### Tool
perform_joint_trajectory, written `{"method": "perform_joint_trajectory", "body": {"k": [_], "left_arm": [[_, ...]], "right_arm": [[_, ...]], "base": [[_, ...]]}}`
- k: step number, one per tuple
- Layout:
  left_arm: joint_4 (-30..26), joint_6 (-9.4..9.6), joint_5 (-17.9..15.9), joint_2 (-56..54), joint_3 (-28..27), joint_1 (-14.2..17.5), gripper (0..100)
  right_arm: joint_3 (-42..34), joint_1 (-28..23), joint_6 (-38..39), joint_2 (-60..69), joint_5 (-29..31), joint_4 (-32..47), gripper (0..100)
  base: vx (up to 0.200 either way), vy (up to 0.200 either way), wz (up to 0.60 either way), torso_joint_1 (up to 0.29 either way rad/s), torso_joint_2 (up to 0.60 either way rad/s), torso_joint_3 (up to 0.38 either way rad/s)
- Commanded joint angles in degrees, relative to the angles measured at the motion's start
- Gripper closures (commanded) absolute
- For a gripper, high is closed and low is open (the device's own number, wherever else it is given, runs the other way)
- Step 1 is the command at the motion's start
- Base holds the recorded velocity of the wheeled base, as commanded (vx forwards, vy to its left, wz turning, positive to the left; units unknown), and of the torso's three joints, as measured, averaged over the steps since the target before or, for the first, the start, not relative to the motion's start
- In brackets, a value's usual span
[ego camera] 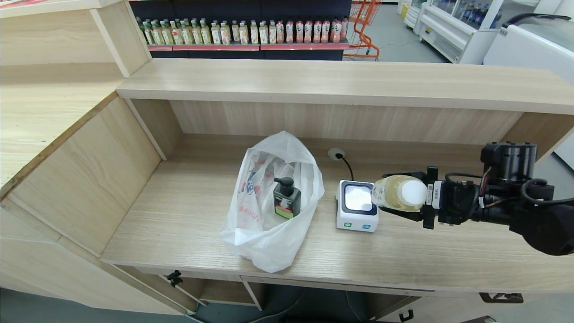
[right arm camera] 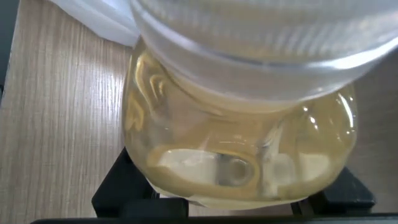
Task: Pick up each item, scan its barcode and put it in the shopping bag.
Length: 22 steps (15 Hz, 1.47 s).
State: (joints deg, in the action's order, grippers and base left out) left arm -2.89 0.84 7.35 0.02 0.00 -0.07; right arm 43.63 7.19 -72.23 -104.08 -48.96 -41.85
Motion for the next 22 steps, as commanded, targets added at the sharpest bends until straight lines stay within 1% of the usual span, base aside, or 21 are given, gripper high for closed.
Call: {"method": "perform_joint_trajectory", "body": {"k": [1,2,4,11,12,15,22], "left_arm": [[-0.01,0.04,0.03,0.06,0.00,-0.01,0],[-0.01,0.04,0.03,0.06,0.00,-0.01,0],[-0.01,0.04,0.03,0.06,0.00,-0.01,0],[-0.01,-0.05,0.03,-0.02,0.00,0.07,0],[-0.01,-0.05,0.03,-0.02,0.00,-0.01,0],[-0.01,-0.14,0.03,0.06,0.00,-0.01,0],[-0.01,-0.05,0.03,0.06,0.00,-0.01,0]], "right_arm": [[1.11,0.89,0.95,-2.26,-0.17,0.01,100],[1.11,1.25,1.65,-2.35,-0.35,0.01,100],[1.72,1.95,3.76,-2.62,-0.61,-0.07,100],[2.51,3.53,4.47,-4.99,-2.19,-0.25,100],[2.51,3.53,4.47,-5.78,-2.19,-0.86,100],[2.42,3.44,4.64,-9.21,-2.19,-7.19,100],[2.34,3.35,4.55,-9.12,-2.11,-7.63,100]], "base": [[0.200,0.000,0.00,0.002,0.00,0.012],[0.200,0.000,0.00,-0.022,0.00,0.007],[0.000,0.000,0.00,0.000,0.00,0.000],[0.000,0.000,0.00,0.000,0.00,0.000],[0.000,0.000,0.00,0.000,0.00,0.000],[0.000,0.000,0.00,0.000,0.00,0.000],[0.000,0.000,0.00,0.000,0.00,0.000]]}}
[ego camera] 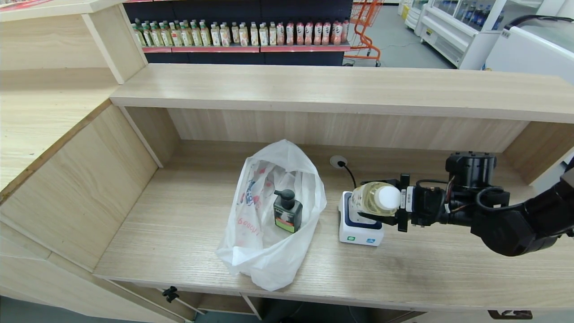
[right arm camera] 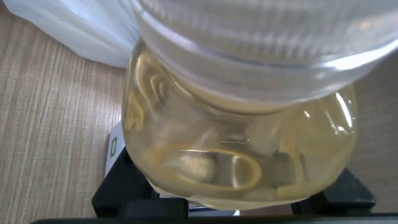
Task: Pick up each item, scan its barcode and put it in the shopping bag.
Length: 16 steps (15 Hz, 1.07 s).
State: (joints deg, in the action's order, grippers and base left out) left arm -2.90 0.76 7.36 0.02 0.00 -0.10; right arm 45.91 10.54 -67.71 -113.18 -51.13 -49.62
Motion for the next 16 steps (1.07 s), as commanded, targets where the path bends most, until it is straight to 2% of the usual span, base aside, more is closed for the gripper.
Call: {"method": "perform_joint_trajectory", "body": {"k": [1,3,5,8,10,13,15,16], "left_arm": [[0.00,-0.05,0.02,-0.02,0.00,0.01,0],[0.00,-0.05,0.02,-0.02,0.00,0.01,0],[0.00,-0.05,0.02,-0.02,0.00,0.01,0],[0.00,-0.05,0.02,0.06,0.00,0.01,0],[0.00,-0.14,0.11,0.06,0.00,0.01,0],[0.00,-0.23,0.11,-0.02,0.00,0.01,0],[0.00,-0.14,0.02,0.06,0.00,0.01,0],[0.00,-0.23,0.11,-0.02,0.00,0.01,0]], "right_arm": [[0.14,0.00,0.12,0.33,-0.03,0.13,100],[0.67,0.09,2.58,3.40,-0.11,0.13,100],[2.43,0.27,10.75,7.27,-0.38,-0.39,100],[3.92,0.44,32.99,9.99,0.41,-6.81,100],[3.13,1.23,46.96,9.64,8.32,-11.29,100],[4.10,7.56,69.20,8.85,23.53,-11.73,100],[5.86,10.72,79.31,6.30,29.07,-11.29,100],[6.65,11.52,80.71,5.25,29.95,-9.45,100]], "base": [[0.000,0.000,0.00,0.000,0.00,0.000],[0.000,0.000,0.00,0.000,0.00,0.000],[0.000,0.000,0.00,0.000,0.00,0.000],[0.000,0.000,0.00,0.000,0.00,0.000],[0.000,0.200,0.00,0.000,0.00,0.000],[0.000,0.200,0.00,0.007,0.00,0.005],[0.000,0.100,0.00,0.004,0.00,-0.001],[0.000,0.000,0.00,0.000,0.00,0.000]]}}
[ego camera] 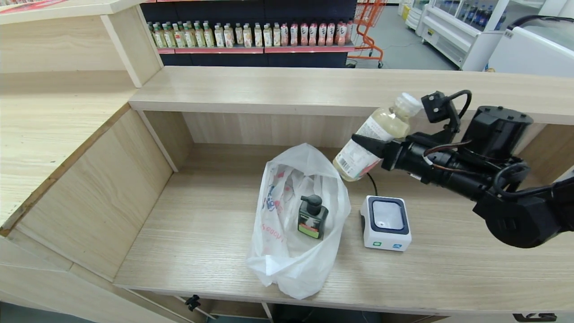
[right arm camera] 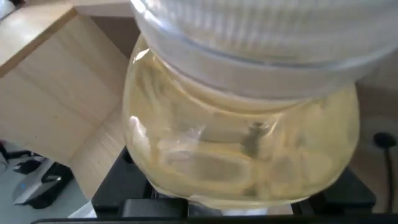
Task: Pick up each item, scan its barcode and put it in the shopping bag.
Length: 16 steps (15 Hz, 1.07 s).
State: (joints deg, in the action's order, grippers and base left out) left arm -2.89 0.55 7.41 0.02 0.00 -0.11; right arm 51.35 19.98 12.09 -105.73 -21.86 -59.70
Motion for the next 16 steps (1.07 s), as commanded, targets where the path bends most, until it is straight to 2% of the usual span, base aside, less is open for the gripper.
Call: {"method": "perform_joint_trajectory", "body": {"k": [1,5,11,16], "left_arm": [[-0.01,-0.02,0.06,-0.02,0.00,0.02,0],[-0.01,0.07,0.06,-0.02,0.00,0.02,0],[-0.01,0.07,0.06,-0.02,0.00,0.02,0],[-0.01,0.07,0.06,0.06,0.00,0.02,0]], "right_arm": [[2.62,2.70,1.18,-3.96,2.26,2.22,100],[9.12,3.05,1.79,-11.96,5.69,2.04,100],[14.75,6.30,1.79,-16.79,5.69,2.04,100],[16.94,6.04,-1.55,-21.80,5.86,1.69,100]], "base": [[0.000,0.000,0.00,0.000,0.00,0.000],[0.000,0.000,0.00,0.000,0.00,0.000],[0.000,0.000,0.00,0.000,0.00,0.000],[0.000,0.000,0.00,0.000,0.00,0.000]]}}
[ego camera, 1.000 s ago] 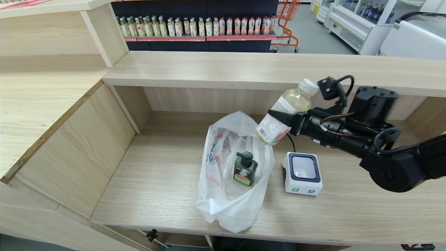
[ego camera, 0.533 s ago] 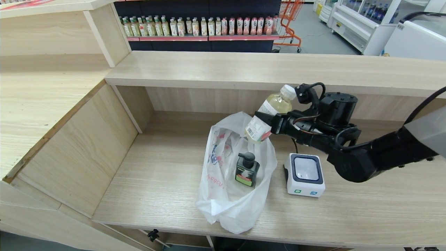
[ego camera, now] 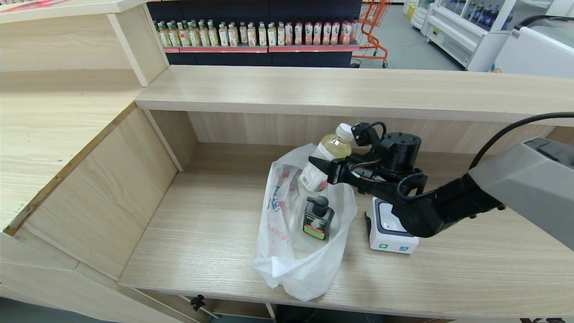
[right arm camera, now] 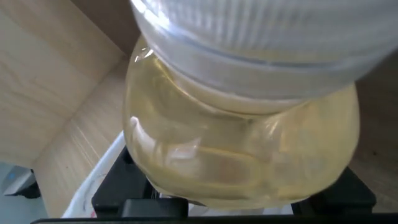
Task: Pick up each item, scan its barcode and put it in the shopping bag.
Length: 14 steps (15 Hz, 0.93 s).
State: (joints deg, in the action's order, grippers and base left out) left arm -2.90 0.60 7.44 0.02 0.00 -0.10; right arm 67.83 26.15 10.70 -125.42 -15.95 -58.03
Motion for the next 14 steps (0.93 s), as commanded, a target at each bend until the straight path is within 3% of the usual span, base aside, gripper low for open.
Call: {"method": "perform_joint_trajectory", "body": {"k": [1,13,14], "left_arm": [[0.00,-0.07,0.03,0.06,0.00,0.01,0],[0.00,0.02,0.03,0.06,0.00,0.01,0],[0.00,0.02,0.03,-0.02,0.00,0.01,0]], "right_arm": [[0.64,-0.31,-2.18,-3.08,-0.05,-0.07,100],[0.64,-0.57,-16.06,-11.69,-0.58,-9.03,100],[0.55,-0.48,-16.06,-11.69,-0.58,-9.47,0]], "base": [[0.000,0.000,0.00,0.000,0.00,0.000],[0.000,0.000,0.00,0.000,0.00,0.000],[0.000,0.000,0.00,0.000,0.00,0.000]]}}
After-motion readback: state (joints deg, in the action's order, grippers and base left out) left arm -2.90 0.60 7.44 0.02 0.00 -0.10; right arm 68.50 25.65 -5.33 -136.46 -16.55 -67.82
